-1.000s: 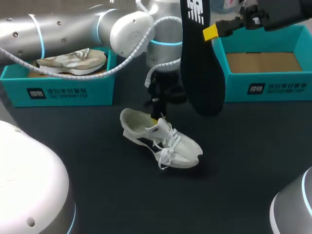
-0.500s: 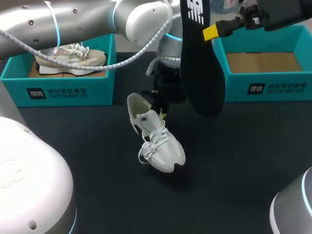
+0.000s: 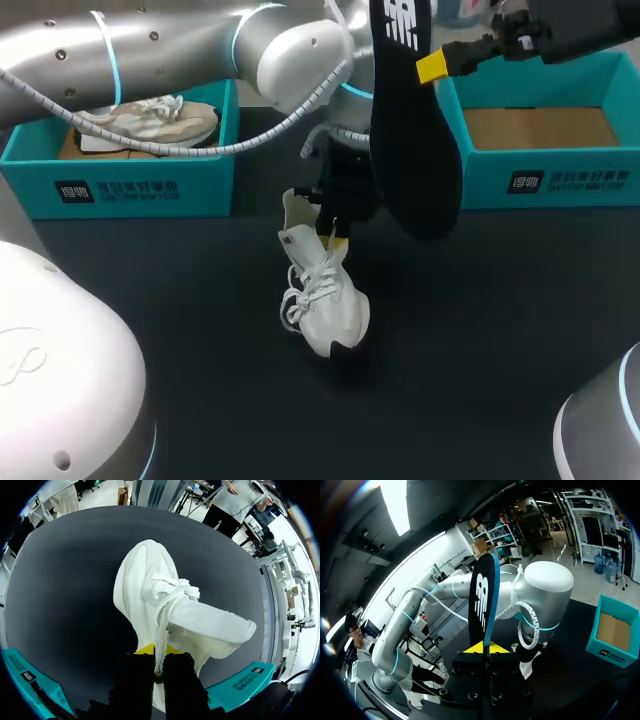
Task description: Take the shoe out of the shoebox, open the shoe tongue, remove and reinsert the insole, then place the shoe into the shoebox
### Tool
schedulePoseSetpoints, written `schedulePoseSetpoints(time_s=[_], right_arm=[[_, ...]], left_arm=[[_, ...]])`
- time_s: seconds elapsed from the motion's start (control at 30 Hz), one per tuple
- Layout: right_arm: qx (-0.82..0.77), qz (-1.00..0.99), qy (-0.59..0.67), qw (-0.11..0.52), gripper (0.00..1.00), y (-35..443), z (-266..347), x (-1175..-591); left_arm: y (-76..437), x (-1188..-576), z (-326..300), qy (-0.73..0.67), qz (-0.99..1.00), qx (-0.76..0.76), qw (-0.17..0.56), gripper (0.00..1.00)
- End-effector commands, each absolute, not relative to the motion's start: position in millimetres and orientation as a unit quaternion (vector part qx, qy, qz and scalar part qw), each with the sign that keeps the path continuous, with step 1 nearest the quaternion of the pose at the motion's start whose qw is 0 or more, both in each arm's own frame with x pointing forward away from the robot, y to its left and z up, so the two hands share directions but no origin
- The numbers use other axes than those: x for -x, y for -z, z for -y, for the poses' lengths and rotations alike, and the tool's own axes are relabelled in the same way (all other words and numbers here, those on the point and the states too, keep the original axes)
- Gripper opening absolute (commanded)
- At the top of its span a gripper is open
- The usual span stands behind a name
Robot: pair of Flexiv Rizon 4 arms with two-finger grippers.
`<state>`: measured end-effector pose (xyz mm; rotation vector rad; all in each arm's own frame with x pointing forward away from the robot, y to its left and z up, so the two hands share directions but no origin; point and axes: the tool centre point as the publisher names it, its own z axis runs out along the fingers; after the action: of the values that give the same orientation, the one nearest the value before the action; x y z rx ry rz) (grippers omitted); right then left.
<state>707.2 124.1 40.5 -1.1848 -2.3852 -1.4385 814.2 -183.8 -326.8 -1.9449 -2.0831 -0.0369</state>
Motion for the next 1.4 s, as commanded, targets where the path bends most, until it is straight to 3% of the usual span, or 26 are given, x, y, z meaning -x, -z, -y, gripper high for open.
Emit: schedulePoseSetpoints(time_s=[0.03,1.07,1.1,1.13,1.23,1.27,1.33,1.37,1.4], right_arm=[[0.391,0.787,0.473,0.058,0.00,-40.7,-127.1,-710.2],[0.391,0.787,0.473,0.058,0.00,-40.7,-127.1,-710.2],[0.391,0.787,0.473,0.058,0.00,-40.7,-127.1,-710.2],[0.391,0.787,0.473,0.058,0.00,-40.7,-127.1,-710.2],[0.391,0.787,0.473,0.058,0.00,-40.7,-127.1,-710.2],[0.391,0.787,0.473,0.058,0.00,-40.7,-127.1,-710.2],[0.391,0.787,0.473,0.058,0.00,-40.7,-127.1,-710.2],[0.391,0.787,0.473,0.058,0.00,-40.7,-127.1,-710.2],[0.391,0.787,0.473,0.058,0.00,-40.7,-127.1,-710.2]], left_arm=[[330.7,-817.3,190.5,0.022,0.712,0.684,0.160,0.00],[367.0,-811.1,228.8,0.049,0.670,0.713,0.202,0.00],[367.6,-811.6,229.5,0.048,0.671,0.712,0.202,0.08],[367.9,-811.8,229.9,0.046,0.672,0.711,0.201,0.24],[366.5,-812.3,230.9,0.037,0.674,0.711,0.198,0.42],[364.7,-811.9,231.2,0.036,0.675,0.711,0.194,0.67],[360.8,-811.9,231.8,0.031,0.675,0.713,0.187,0.94],[358.4,-812.6,232.3,0.026,0.674,0.715,0.183,1.00],[355.7,-814.0,232.7,0.019,0.674,0.716,0.179,1.00]])
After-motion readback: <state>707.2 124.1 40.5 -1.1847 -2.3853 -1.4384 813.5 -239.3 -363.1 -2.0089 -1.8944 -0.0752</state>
